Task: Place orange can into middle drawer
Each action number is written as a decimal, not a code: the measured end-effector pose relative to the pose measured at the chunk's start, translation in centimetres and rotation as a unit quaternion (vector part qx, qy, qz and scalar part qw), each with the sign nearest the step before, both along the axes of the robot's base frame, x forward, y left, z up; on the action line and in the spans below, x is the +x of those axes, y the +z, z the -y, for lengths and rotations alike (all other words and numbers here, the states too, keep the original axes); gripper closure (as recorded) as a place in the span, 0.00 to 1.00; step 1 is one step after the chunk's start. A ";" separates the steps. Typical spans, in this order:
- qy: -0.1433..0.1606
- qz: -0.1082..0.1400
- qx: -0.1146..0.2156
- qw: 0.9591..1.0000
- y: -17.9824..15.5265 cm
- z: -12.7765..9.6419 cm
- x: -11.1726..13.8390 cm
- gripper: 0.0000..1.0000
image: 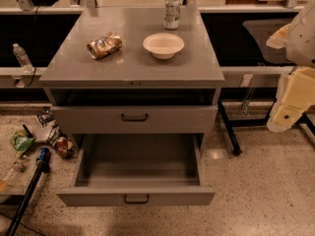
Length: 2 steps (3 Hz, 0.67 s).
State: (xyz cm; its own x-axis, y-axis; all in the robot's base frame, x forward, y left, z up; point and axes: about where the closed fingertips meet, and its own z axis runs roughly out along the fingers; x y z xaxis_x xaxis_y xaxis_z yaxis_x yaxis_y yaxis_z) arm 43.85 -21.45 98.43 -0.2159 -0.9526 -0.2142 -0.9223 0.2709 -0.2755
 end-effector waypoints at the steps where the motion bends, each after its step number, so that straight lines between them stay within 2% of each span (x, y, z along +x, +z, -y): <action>1: 0.000 0.000 0.000 1.000 0.0 0.0 0.0 0.00; 2: 0.009 0.019 0.012 1.000 0.5 -0.5 1.3 0.00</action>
Offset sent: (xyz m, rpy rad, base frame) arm 0.0337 0.0121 0.0083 0.0625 -0.0771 0.0485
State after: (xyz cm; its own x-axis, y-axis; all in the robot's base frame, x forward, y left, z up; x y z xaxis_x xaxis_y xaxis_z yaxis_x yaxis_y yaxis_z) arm 45.15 -20.91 98.96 -0.1890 -0.9509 -0.2451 -0.9164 0.2605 -0.3040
